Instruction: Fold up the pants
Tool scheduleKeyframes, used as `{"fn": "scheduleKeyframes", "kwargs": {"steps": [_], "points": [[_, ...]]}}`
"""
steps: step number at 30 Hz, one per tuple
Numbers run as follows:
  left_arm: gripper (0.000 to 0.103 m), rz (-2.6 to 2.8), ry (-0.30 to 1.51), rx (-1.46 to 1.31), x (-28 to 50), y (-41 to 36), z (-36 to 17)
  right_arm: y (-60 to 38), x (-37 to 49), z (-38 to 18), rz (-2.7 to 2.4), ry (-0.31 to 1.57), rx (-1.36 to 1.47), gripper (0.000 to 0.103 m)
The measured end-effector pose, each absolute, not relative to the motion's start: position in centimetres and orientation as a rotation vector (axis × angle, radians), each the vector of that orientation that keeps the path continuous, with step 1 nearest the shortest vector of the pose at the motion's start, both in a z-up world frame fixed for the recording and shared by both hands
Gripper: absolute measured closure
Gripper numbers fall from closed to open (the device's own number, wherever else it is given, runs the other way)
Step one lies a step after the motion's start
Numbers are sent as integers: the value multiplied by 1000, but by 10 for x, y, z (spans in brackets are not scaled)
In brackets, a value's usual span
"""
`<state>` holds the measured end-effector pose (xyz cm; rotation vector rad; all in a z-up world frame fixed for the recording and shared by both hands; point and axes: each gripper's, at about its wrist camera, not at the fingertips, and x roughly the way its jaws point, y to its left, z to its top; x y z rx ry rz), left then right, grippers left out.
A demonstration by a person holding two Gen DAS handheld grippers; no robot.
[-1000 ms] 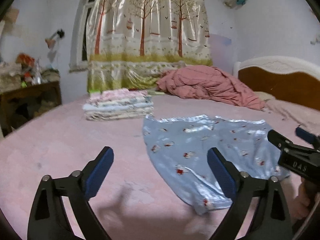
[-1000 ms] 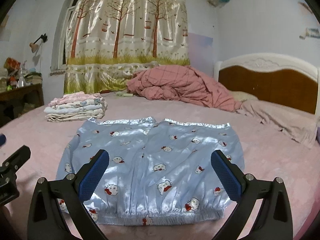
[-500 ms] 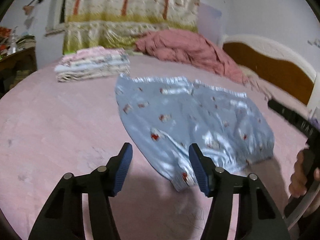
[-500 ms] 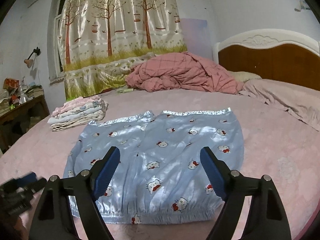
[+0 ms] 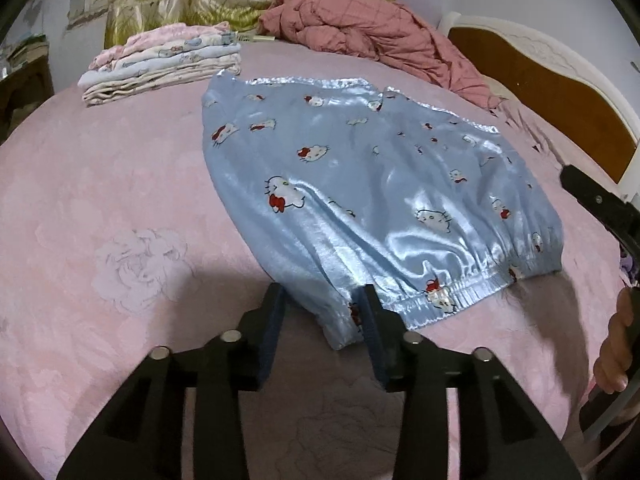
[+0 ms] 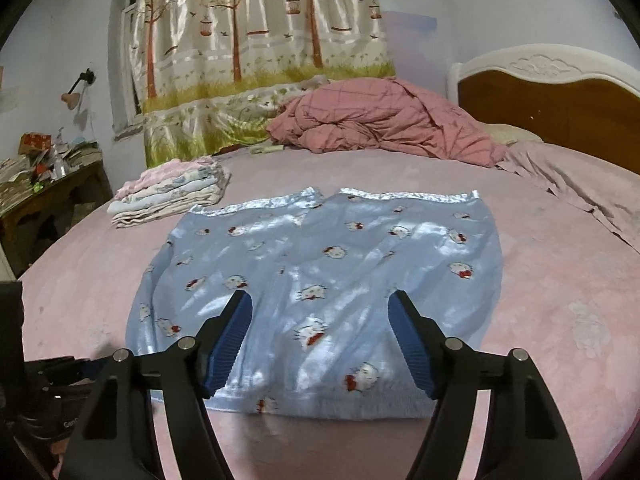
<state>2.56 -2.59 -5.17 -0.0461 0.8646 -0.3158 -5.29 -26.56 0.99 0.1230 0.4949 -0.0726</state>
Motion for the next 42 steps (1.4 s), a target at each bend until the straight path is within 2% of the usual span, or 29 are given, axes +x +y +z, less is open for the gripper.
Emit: {"fn": "scheduleKeyframes", "kwargs": {"steps": [2, 8, 10, 11, 12, 15, 24, 30, 42], "points": [[39, -323, 872, -57, 26, -25, -53, -275, -53, 8, -82, 505, 156, 31], [38, -289, 861, -36, 25, -27, -52, -295, -51, -1, -119, 545, 207, 31], [53, -276, 856, -55, 25, -23, -52, -298, -52, -2, -122, 548, 201, 31], [74, -275, 852, -67, 26, -21, -52, -298, -53, -2, -123, 548, 195, 31], [87, -297, 856, -91, 27, -18, -53, -298, -54, -2, -124, 547, 193, 31], [96, -325, 858, -135, 28, -15, -53, -300, -54, -1, -124, 544, 201, 31], [98, -263, 751, -73, 4, -17, -31, -310, -58, 3, -136, 538, 226, 31], [98, -190, 801, -152, -7, 0, -45, -309, -58, 5, -138, 543, 220, 31], [99, -161, 779, -202, -41, 24, -46, -304, -56, 10, -116, 552, 186, 31]]}}
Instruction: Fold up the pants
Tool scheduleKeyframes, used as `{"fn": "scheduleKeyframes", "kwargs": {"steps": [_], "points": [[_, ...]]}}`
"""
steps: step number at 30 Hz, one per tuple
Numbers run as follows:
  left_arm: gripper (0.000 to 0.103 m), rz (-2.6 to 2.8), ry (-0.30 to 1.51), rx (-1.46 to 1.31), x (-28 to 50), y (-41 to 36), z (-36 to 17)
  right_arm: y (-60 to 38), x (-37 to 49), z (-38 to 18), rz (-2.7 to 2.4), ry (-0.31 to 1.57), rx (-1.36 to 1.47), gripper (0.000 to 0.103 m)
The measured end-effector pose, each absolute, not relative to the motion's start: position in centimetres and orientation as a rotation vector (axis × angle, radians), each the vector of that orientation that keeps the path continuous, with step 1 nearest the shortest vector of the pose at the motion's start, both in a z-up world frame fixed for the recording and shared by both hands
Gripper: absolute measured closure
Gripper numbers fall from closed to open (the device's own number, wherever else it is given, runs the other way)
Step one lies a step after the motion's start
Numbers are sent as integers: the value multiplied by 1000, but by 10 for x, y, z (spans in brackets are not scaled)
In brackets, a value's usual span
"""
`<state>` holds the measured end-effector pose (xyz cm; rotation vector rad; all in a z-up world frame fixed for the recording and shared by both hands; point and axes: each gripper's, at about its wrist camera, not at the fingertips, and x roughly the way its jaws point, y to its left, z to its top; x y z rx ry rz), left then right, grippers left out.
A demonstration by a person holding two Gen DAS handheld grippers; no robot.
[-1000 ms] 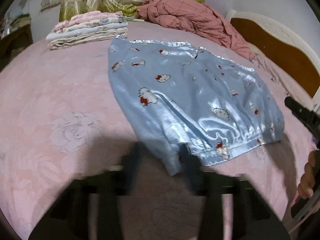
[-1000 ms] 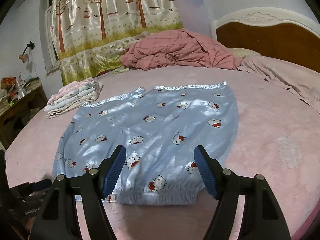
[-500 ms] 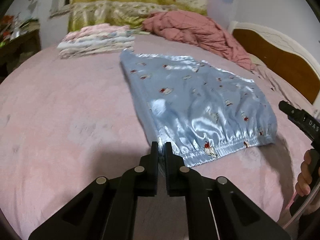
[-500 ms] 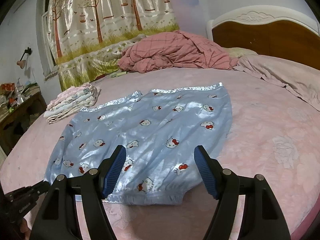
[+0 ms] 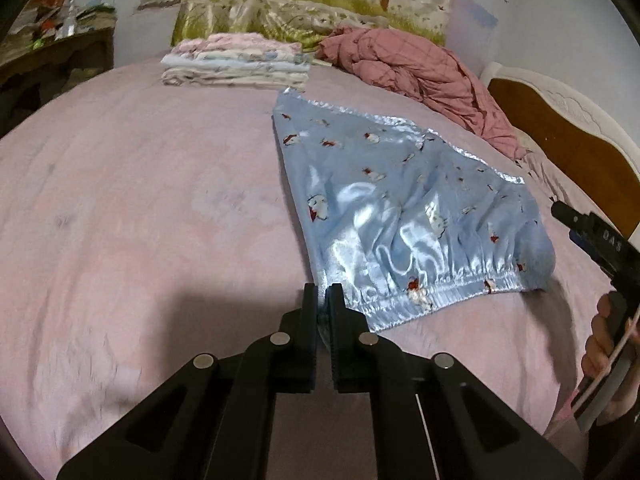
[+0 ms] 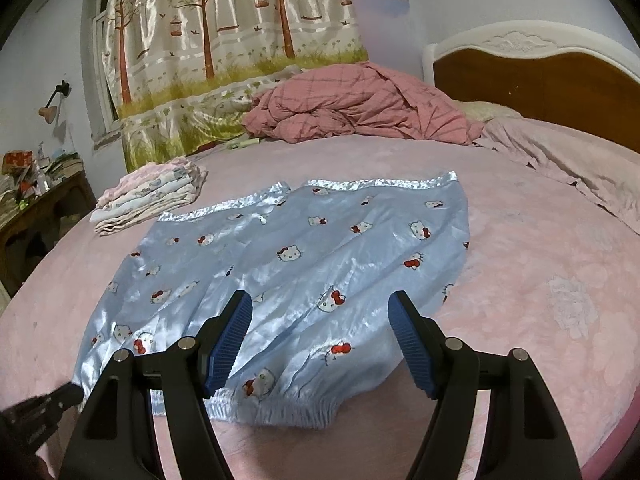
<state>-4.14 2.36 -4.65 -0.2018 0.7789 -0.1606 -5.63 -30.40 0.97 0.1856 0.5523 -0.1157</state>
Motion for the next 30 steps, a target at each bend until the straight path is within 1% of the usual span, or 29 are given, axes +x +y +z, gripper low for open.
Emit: {"fn": "scheduleKeyframes", "kwargs": {"steps": [9, 11, 12, 14, 15, 18, 20, 21, 22, 23, 24, 25, 26, 28, 30], "points": [[97, -201, 776, -222, -40, 28, -51, -322, -57, 9, -126, 609, 292, 31], [97, -198, 774, -223, -39, 28, -51, -336, -56, 2, -121, 647, 350, 37], [97, -195, 774, -219, -38, 27, -51, -344, -55, -4, -112, 679, 397, 43], [97, -191, 772, -216, -37, 25, -52, -357, -52, -17, -97, 741, 481, 48], [95, -188, 772, -216, -38, 26, -53, -364, -52, -26, -78, 776, 548, 52], [94, -181, 771, -221, -35, 25, -55, -364, -56, -49, 12, 822, 665, 54], [94, -178, 767, -223, -36, 24, -56, -356, -56, -52, 20, 818, 640, 55], [94, -177, 764, -222, -35, 23, -56, -347, -54, -51, 22, 814, 593, 62], [94, -176, 761, -219, -36, 24, -56, -339, -51, -50, 36, 815, 563, 72], [94, -175, 758, -215, -37, 23, -57, -332, -49, -50, 51, 820, 540, 75], [94, -176, 754, -211, -37, 23, -57, -325, -45, -53, 30, 826, 512, 82], [94, -178, 751, -210, -38, 23, -57, -322, -45, -56, 1, 824, 496, 93], [97, -178, 747, -208, -38, 22, -57, -324, -46, -56, -21, 821, 491, 94], [98, -198, 742, -207, -40, 22, -56, -326, -52, -55, -34, 798, 506, 95], [99, -225, 750, -204, -43, 19, -54, -321, -65, -48, -88, 766, 446, 96]]}}
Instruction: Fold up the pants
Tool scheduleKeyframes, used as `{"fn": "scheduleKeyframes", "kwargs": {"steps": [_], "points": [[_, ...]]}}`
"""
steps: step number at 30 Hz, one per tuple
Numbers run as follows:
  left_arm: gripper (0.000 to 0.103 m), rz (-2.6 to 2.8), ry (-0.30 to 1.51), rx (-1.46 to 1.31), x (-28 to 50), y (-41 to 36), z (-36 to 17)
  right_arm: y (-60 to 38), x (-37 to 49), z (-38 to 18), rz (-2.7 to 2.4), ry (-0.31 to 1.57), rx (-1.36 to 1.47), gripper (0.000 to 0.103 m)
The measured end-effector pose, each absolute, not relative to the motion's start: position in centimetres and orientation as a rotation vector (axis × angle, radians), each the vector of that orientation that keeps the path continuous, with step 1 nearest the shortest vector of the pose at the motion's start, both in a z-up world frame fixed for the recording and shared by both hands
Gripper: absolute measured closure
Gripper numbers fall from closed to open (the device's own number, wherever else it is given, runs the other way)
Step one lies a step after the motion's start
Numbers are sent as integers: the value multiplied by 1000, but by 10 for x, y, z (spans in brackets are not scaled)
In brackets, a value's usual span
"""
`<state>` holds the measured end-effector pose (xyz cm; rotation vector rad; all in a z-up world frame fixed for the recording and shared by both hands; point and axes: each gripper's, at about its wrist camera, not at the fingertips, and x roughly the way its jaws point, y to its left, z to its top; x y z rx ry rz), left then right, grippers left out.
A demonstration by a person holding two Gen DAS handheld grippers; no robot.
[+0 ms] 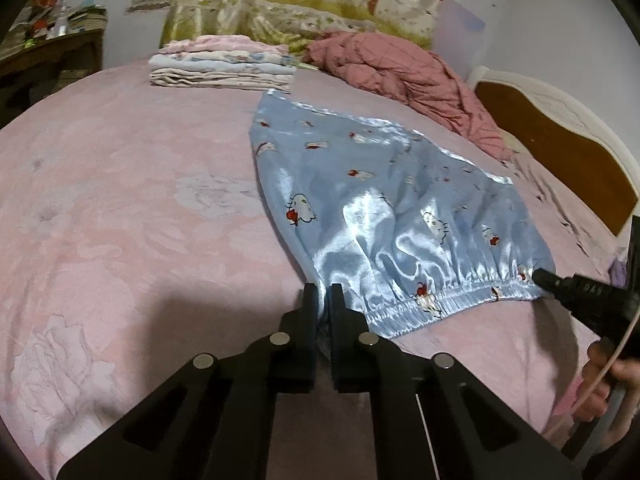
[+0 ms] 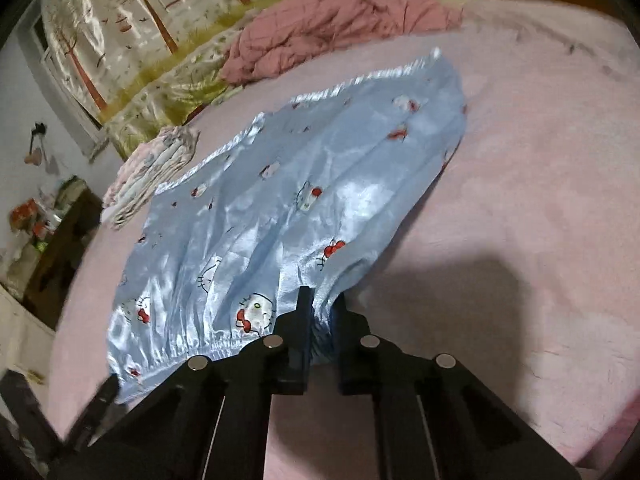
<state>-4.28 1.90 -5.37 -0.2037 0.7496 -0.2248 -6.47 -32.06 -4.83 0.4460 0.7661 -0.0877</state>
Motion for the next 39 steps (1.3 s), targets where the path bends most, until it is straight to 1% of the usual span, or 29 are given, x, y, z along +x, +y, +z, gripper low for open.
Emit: {"fn": "scheduleKeyframes", "kwargs": {"steps": [6, 11, 12, 14, 16, 17, 18, 19, 21, 22, 24, 26, 28, 29, 31, 36, 39], "points": [[101, -203, 775, -133, -56, 9, -48, -306, -106, -44, -217, 750, 376, 96], [99, -194, 785, -125, -63, 10, -49, -301, -125, -40, -278, 752, 324, 96], [95, -189, 786, -122, -64, 11, -49, -301, -125, -41, -279, 757, 307, 96], [93, -178, 778, -120, -64, 13, -48, -301, -126, -41, -291, 753, 278, 95], [90, -173, 774, -119, -64, 16, -44, -303, -125, -40, -294, 754, 268, 91], [82, -168, 771, -115, -63, 17, -42, -305, -126, -38, -293, 754, 273, 90], [74, -157, 768, -109, -63, 18, -40, -307, -127, -34, -291, 743, 281, 87], [73, -146, 758, -103, -62, 20, -37, -310, -129, -30, -293, 728, 290, 81], [72, -139, 745, -93, -60, 25, -30, -315, -130, -23, -306, 710, 291, 73], [71, -135, 740, -89, -57, 28, -26, -317, -130, -19, -309, 699, 288, 73], [64, -127, 725, -91, -54, 35, -17, -322, -130, -9, -312, 679, 279, 73], [63, -120, 700, -86, -50, 40, -6, -327, -128, -1, -302, 667, 287, 73], [53, -106, 666, -62, -45, 43, 9, -332, -124, 10, -289, 646, 290, 71], [46, -100, 647, -44, -41, 44, 16, -334, -120, 19, -282, 627, 288, 70], [46, -85, 608, -13, -30, 45, 33, -337, -110, 32, -263, 608, 282, 60], [46, -41, 477, 55, 18, 45, 87, -337, -69, 75, -211, 549, 262, 60], [46, -43, 424, 61, 58, 39, 115, -329, -28, 107, -165, 509, 245, 60]]}}
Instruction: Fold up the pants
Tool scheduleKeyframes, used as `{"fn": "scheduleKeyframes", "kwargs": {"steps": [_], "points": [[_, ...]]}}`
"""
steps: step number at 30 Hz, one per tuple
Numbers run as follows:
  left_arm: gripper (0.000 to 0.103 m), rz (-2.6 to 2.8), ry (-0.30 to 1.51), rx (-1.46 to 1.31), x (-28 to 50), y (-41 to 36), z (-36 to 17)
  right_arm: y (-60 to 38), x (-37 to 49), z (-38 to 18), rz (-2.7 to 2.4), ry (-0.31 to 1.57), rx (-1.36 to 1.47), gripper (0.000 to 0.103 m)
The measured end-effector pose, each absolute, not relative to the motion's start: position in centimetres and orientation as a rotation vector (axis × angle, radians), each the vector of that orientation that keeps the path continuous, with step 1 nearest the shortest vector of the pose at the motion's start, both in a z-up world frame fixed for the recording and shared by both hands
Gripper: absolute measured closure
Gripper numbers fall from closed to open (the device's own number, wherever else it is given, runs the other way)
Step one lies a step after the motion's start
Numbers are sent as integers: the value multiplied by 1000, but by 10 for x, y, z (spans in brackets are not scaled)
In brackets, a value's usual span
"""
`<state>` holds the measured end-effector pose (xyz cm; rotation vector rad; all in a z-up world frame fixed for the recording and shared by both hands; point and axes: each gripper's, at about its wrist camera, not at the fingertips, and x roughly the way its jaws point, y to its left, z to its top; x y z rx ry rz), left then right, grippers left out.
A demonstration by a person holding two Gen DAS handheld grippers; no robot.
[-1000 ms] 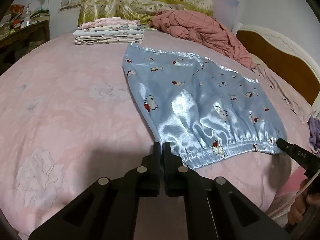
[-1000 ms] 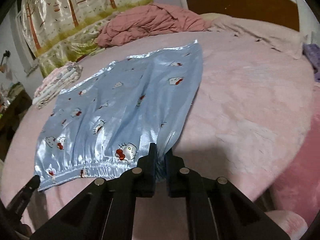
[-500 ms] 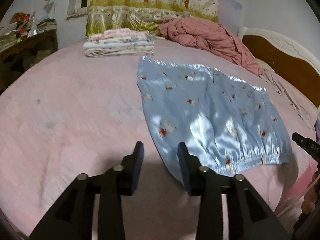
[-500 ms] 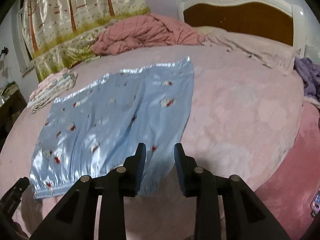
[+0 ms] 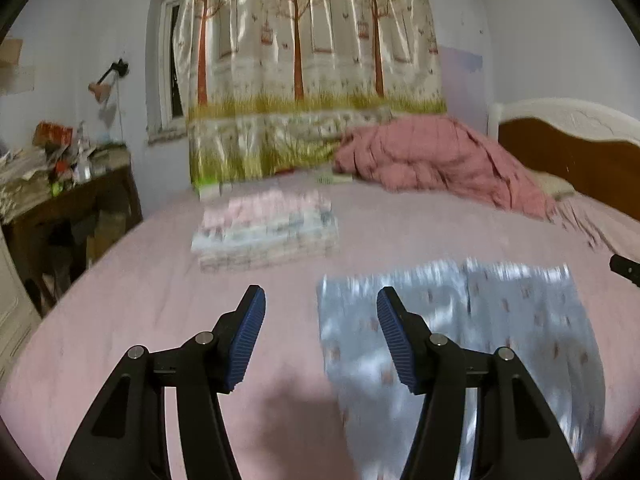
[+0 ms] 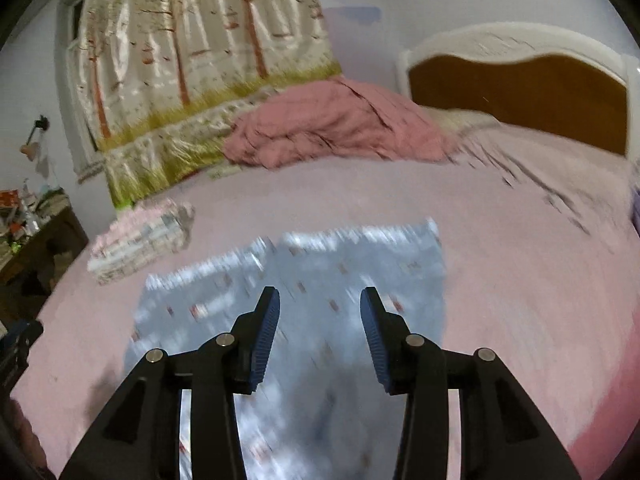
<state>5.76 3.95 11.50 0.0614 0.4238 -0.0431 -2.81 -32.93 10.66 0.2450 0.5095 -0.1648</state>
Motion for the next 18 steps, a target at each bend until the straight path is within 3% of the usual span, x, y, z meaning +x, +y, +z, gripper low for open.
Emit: {"fn": "scheduleKeyframes", "kwargs": {"steps": [9, 18], "points": [[46, -73, 413, -55, 177, 33, 129, -281, 110, 168, -9, 448, 195, 60], [46, -66, 499, -135, 260, 56, 61, -256, 244, 133, -24, 479, 171, 60]]}}
